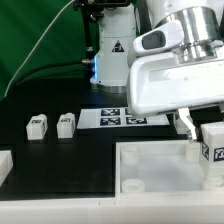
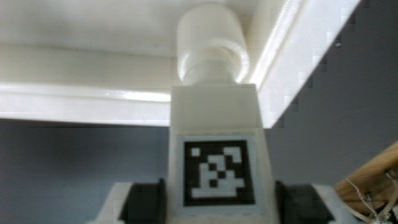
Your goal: Assemble one leg
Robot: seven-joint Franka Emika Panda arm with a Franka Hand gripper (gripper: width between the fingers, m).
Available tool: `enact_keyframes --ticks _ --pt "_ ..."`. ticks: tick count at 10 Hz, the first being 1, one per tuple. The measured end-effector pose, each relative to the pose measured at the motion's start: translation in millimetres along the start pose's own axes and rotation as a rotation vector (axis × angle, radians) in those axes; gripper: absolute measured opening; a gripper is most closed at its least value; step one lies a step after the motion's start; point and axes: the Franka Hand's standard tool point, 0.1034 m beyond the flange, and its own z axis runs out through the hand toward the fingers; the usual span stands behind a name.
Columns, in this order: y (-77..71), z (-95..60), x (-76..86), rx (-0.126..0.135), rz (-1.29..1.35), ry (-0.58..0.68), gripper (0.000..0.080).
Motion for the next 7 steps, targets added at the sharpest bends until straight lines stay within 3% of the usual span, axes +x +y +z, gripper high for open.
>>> enact_keyframes --ticks 5,6,7 --pt "-0.8 2.3 -3.8 0.002 -0.001 -0.008 0.0294" --pt "-0.8 2.3 -3.8 0.002 -0.002 -0.008 0.0491" --pt "-0.8 2.4 -3.8 0.002 -0.002 -0.008 0.0491"
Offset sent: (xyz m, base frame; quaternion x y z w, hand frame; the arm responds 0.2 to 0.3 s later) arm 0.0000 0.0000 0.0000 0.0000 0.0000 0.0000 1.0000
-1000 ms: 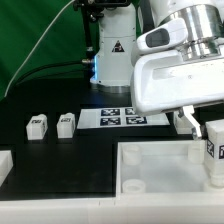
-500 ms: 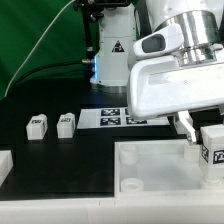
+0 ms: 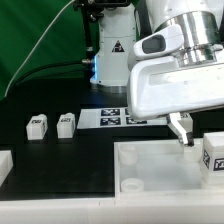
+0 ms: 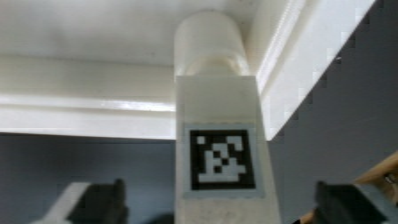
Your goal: Assemble one leg
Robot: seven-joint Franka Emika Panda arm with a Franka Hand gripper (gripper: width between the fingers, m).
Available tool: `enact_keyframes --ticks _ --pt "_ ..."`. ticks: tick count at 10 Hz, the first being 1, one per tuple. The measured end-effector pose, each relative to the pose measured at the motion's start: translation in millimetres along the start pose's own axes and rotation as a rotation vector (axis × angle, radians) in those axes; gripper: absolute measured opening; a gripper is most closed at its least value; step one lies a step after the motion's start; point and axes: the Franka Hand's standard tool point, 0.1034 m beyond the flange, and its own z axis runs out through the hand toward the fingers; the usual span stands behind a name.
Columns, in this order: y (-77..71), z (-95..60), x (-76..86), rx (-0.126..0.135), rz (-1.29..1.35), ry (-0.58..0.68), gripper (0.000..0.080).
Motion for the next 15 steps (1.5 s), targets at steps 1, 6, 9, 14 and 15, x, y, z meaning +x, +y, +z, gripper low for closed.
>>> enact_keyframes --ticks 1,6,9,14,15 --pt "0.0 0.0 0.0 0.0 0.0 0.0 0.0616" --pt "0.1 -0.2 0.0 0.0 0.0 -0.004 0.0649" --pt "3.3 -12.3 11.2 0.008 -0.002 -0.085 0.0649" --pt "6.3 -8.4 19.5 0.026 0.013 -0.212 0.0649" --pt "6.3 -8.4 19.5 0.026 0.013 -0.212 0.0649"
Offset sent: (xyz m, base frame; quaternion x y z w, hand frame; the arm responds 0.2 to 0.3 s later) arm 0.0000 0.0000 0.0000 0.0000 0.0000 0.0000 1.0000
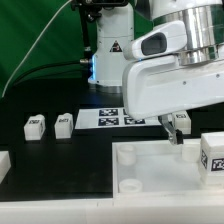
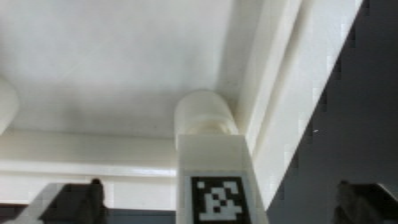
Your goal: Assemble one leg
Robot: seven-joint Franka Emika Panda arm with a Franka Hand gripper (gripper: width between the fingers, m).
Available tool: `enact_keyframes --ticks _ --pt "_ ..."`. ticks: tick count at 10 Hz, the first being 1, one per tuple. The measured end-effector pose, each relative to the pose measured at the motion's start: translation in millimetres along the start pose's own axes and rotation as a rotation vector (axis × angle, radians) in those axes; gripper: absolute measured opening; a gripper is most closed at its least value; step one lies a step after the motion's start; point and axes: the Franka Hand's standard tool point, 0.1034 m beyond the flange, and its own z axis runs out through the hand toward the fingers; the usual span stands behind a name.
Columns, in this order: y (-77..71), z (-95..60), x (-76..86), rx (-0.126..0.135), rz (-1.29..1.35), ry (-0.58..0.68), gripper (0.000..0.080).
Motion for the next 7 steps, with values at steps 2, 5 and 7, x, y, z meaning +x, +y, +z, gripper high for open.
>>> enact_keyframes --ticks 2,5,7 --pt "0.0 0.0 0.0 0.0 0.0 0.0 0.0649" --pt "0.0 0.0 0.0 0.0 0.0 0.0 0.0649" --pt "0.0 0.0 0.0 0.0 0.0 0.0 0.0649"
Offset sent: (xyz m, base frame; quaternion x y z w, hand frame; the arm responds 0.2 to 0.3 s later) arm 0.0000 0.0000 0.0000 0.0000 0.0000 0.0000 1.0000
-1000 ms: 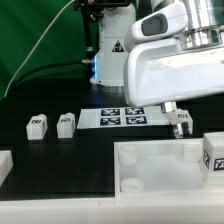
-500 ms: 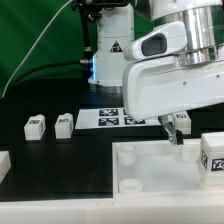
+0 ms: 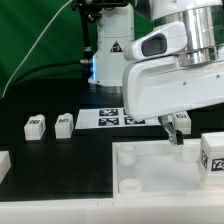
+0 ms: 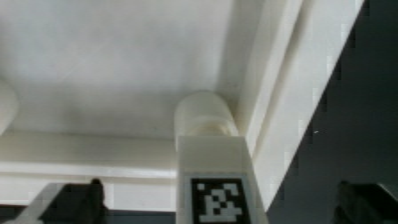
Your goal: Assemble one leg
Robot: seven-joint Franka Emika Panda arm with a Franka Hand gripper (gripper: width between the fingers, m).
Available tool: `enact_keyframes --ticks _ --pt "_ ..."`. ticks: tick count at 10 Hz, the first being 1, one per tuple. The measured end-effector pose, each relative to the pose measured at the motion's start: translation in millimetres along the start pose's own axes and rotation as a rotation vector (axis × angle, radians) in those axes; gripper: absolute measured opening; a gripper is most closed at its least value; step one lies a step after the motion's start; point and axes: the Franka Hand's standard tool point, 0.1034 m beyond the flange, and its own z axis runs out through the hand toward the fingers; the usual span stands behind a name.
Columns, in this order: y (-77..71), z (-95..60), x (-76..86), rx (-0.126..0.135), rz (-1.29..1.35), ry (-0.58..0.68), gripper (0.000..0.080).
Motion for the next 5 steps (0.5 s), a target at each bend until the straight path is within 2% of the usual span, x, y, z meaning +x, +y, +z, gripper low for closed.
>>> enact_keyframes --ticks 1,2,3,4,5 --pt "-4.3 8.0 -28.7 0.021 0.003 -0.147 0.0649" --pt "-6.5 5.6 -35.5 0.035 0.014 -0.252 0.0649" --pt "-2.4 -3.6 -11.4 0.038 0.016 -0.258 0.0649" --pt "-3.1 -9.2 -12.5 0.054 0.009 -0.392 0.0649" --pt "-3.7 -12.7 -5.5 0.07 0.001 -0.518 0.0649"
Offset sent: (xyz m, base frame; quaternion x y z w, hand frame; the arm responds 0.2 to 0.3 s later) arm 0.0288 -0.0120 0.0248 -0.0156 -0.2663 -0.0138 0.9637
